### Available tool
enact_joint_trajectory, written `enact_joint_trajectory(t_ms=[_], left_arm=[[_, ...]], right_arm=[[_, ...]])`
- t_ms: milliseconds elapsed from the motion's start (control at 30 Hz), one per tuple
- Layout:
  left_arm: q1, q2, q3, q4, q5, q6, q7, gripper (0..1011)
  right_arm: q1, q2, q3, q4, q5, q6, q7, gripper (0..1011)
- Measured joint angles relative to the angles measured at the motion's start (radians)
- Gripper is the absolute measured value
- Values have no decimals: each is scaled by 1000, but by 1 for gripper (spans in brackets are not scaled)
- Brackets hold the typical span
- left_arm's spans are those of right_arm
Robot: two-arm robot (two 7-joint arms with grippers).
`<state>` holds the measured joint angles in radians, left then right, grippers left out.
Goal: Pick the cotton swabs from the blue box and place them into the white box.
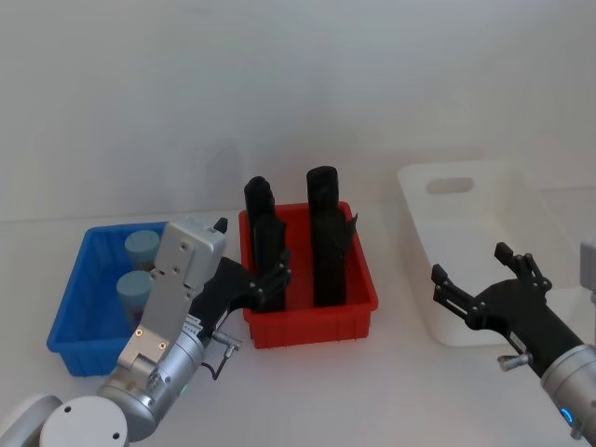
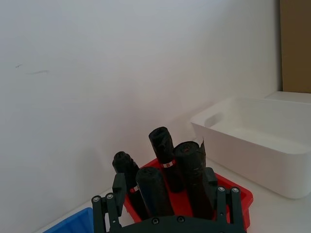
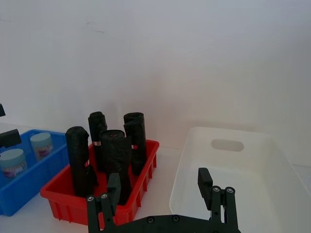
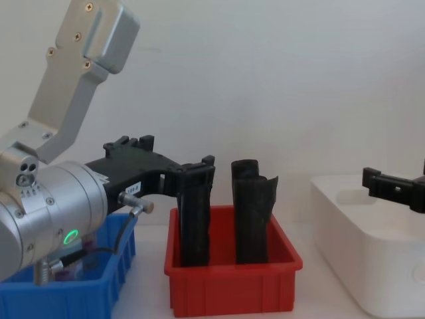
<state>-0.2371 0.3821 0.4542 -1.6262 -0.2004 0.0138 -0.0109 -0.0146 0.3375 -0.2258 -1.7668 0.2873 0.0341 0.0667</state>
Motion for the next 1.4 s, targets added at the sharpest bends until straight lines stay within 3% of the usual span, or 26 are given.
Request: enact_joint_trajectory(t_ms=[1400], left_arm=[[0, 0, 0, 0, 0, 0, 0, 1000]], right_arm=[[0, 0, 0, 0, 0, 0, 0, 1002]])
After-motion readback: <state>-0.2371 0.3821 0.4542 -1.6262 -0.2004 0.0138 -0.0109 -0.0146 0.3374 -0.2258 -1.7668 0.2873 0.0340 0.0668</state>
